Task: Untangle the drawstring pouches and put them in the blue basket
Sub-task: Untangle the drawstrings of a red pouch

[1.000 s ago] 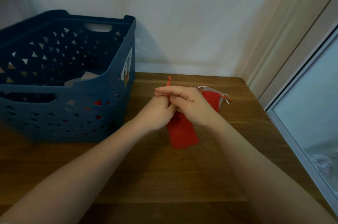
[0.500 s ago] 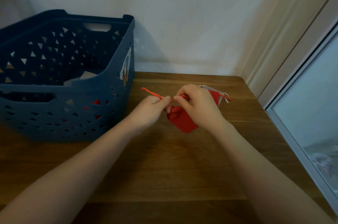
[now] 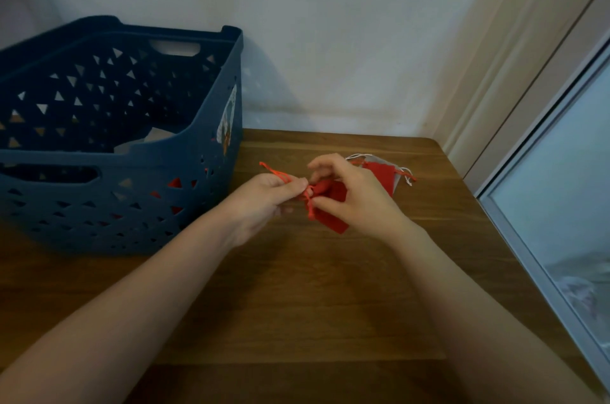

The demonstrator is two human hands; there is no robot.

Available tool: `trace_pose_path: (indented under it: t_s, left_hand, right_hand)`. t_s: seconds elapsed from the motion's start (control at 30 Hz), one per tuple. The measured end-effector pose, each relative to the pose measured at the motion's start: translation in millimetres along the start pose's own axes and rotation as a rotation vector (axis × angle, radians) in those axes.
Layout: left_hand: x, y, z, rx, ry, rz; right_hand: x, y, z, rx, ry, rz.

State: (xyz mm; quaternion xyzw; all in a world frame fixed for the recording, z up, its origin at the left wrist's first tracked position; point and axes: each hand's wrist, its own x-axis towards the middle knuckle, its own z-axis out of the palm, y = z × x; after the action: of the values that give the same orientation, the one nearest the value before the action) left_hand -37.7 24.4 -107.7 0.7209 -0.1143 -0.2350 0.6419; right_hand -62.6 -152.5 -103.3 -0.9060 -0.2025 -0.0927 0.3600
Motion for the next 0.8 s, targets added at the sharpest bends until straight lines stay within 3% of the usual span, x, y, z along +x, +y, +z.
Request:
trace_pose_path:
  t_s: [0.13,0.33,0.57,0.8]
  left_hand:
    - [-2,-4,-2,0.097,0.026,0.045]
    - [-3,-1,-2,0.3,0.182,0.214]
    - [0,-11,0,1.169,0.434,0.733]
    - [0,-13,3,1.082,0.499,0.777]
  right_hand:
    - [2,-1,4,-0.031,0.038,0.034]
    - [1,-4,6,0.261,-0.036,0.249]
    - [-3,-9,16,0.492,-0.026,0.348]
    - [1,-13,16,0.742,0.017,0.483]
